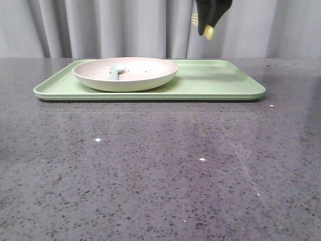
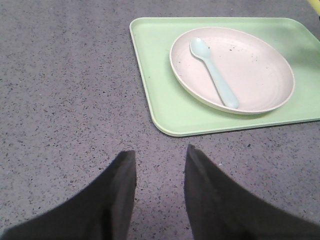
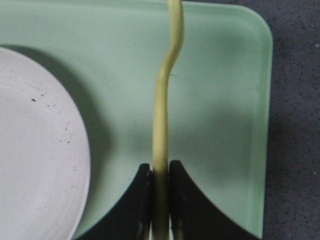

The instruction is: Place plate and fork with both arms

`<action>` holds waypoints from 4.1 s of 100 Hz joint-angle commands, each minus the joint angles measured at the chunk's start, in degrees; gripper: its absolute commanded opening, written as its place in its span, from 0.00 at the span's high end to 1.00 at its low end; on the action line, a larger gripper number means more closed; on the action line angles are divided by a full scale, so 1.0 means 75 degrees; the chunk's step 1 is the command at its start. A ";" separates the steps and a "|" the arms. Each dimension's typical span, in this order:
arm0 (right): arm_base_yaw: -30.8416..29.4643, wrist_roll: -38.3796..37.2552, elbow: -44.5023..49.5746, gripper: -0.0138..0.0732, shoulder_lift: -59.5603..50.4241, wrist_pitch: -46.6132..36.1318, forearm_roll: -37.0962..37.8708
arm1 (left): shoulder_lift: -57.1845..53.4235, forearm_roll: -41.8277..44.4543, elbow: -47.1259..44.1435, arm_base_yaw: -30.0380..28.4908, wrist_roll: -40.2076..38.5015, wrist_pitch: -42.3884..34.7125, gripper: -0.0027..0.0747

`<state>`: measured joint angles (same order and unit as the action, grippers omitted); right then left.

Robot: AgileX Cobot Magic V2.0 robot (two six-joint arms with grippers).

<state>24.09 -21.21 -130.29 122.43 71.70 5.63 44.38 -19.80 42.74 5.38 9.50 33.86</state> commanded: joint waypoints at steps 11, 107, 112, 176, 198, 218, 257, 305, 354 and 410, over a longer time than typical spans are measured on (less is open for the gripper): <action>-0.0198 0.0013 0.0058 0.91 -0.0544 0.0725 0.0085 | -0.0049 -0.0123 0.0201 -0.0011 -0.0051 -0.0467 0.66; -0.0261 0.0013 0.0806 0.55 -0.0535 0.0605 -0.0293 | -0.0049 -0.0234 0.0201 -0.0011 -0.0051 -0.0433 0.66; -0.0261 0.0013 0.0806 0.55 -0.0535 0.0605 -0.0293 | -0.0049 -0.0234 0.0201 -0.0011 -0.0051 -0.0433 0.66; -0.0248 0.0029 0.0813 0.55 -0.1175 0.0711 -0.0400 | -0.0049 -0.0234 0.0201 -0.0011 -0.0051 -0.0662 0.66; -0.0165 0.0101 0.0813 0.55 -0.1858 0.0663 -0.0409 | -0.0049 -0.0234 0.0201 -0.0011 -0.0051 -0.0662 0.66; -0.0123 0.0156 0.0813 0.55 -0.2526 0.0635 -0.0409 | -0.0049 -0.0234 0.0201 -0.0011 -0.0051 -0.0691 0.66; -0.0123 0.0341 0.1353 0.55 -0.3537 0.0658 -0.0402 | -0.0049 -0.0234 0.0201 -0.0011 -0.0051 -0.0709 0.66; -0.0123 0.0351 0.4234 0.55 -0.5694 -0.0510 -0.0090 | -0.0049 -0.0234 0.0201 -0.0011 -0.0051 -0.0709 0.66; -0.0123 0.0351 0.7546 0.55 -0.8193 -0.1757 0.0205 | -0.0049 -0.0234 0.0201 -0.0011 -0.0051 -0.0709 0.66; -0.0123 0.0351 1.0199 0.91 -1.1046 -0.3167 0.0769 | -0.0208 -0.0241 0.0164 -0.0011 -0.0051 -0.0632 0.99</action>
<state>23.24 -18.95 -55.14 43.20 53.81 8.87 44.16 -20.15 42.74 5.38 9.50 32.65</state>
